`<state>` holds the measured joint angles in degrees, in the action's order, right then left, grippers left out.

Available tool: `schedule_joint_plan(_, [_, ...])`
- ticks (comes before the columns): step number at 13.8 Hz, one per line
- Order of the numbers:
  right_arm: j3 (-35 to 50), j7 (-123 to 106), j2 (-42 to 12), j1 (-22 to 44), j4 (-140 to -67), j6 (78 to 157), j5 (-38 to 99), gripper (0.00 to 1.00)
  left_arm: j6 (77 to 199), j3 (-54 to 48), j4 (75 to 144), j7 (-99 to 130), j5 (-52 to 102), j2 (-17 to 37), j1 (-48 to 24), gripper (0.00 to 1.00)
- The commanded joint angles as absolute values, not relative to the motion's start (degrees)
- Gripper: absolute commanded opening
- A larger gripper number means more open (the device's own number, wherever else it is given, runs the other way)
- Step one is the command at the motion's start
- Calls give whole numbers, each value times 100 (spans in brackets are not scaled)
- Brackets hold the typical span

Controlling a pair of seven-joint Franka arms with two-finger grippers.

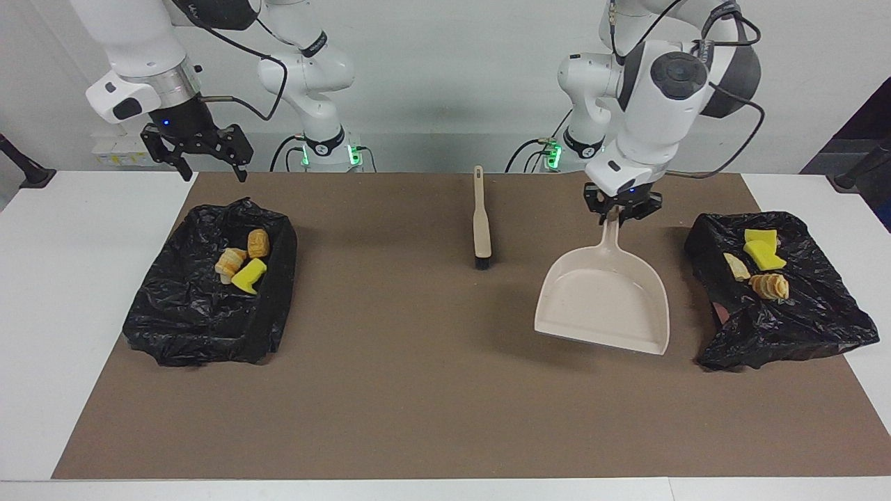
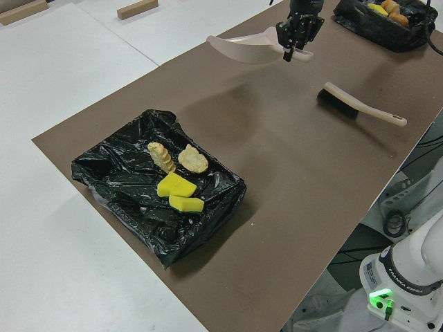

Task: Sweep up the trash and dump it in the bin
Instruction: 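Bring the empty dustpan back to the table center with the left gripper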

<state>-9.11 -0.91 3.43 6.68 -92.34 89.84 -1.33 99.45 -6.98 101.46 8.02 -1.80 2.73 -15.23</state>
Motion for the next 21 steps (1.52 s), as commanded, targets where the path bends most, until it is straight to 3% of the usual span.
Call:
schedule_joint_plan(1, [-940,-290,404,668,-9237,8956,-97,100,10493,-580,10222,1484,-9,596,-2028,0])
schedule_joint_plan(6, [-721,-299,422,589,-9123,8632,-149,100,11740,-571,10187,2600,210,1571,-2732,0])
schedule_joint_plan(13, [-738,-272,571,537,-9246,8719,-105,100,12384,-571,10230,3182,281,2092,-3050,2])
schedule_joint_plan(14, [-738,-281,580,510,-9246,8719,-105,100,12375,-571,10204,3182,281,2100,-3006,28])
schedule_joint_plan(15, [-738,-281,580,510,-9255,8719,-105,100,12358,-563,10204,3190,281,2092,-2997,99])
schedule_joint_plan(21, [-747,-281,571,571,-9264,8736,-105,100,11743,-510,9906,3094,264,1653,-2269,100])
